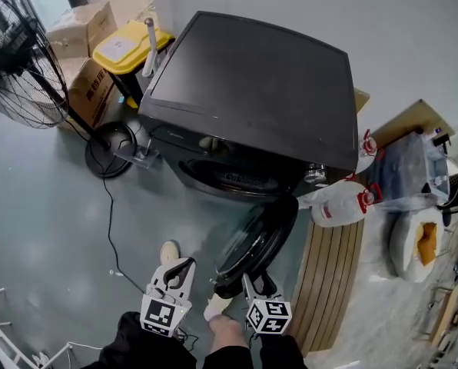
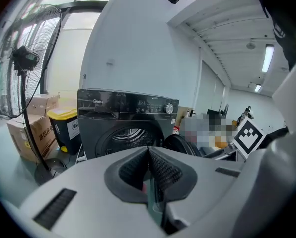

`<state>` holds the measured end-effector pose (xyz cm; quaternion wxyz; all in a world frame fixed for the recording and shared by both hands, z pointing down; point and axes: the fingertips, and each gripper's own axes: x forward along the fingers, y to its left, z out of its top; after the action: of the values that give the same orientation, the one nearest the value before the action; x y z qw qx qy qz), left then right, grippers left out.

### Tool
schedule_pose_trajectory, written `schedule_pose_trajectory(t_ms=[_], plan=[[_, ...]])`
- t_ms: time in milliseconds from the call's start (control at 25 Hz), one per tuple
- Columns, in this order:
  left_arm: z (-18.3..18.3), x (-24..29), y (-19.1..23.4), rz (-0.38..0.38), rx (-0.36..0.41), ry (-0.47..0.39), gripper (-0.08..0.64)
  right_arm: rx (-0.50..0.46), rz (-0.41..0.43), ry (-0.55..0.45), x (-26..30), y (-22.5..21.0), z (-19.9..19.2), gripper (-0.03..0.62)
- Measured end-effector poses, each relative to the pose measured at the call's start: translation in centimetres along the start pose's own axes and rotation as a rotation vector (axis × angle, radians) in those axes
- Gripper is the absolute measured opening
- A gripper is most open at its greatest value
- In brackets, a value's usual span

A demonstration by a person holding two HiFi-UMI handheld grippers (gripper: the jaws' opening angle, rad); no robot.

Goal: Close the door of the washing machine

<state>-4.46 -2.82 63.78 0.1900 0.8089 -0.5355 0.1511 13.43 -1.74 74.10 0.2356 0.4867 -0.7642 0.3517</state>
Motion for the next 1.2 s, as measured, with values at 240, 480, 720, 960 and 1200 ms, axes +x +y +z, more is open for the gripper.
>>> schedule_pose_trajectory(t_ms=[240, 480, 720, 960, 1200], plan=[[0.0, -0.1, 2.9, -0.024, -0.001, 0.042, 0.026, 0.039, -0.022, -0.017, 1.7, 2.0, 0.9, 0.252], [0.5, 0.5, 5.5, -0.049, 0.005, 0.035, 0.026, 0.074, -0.04, -0.025, 3.5, 3.4, 1.9, 0.255], [2.2, 0.1, 7.9, -0.076, 0.024, 0.04, 0.026, 0.099, -0.063, -0.018, 4.7, 4.8, 2.8, 0.256], [3.9, 0.1, 10.7, -0.094, 0.033, 0.031, 0.026, 0.123, -0.078, -0.017, 6.1, 6.6, 4.1, 0.258], [3.6, 0.6, 13.4, -0.104, 0.031, 0.057, 0.026, 0.148, -0.078, -0.038, 8.1, 8.0, 5.2, 0.262]])
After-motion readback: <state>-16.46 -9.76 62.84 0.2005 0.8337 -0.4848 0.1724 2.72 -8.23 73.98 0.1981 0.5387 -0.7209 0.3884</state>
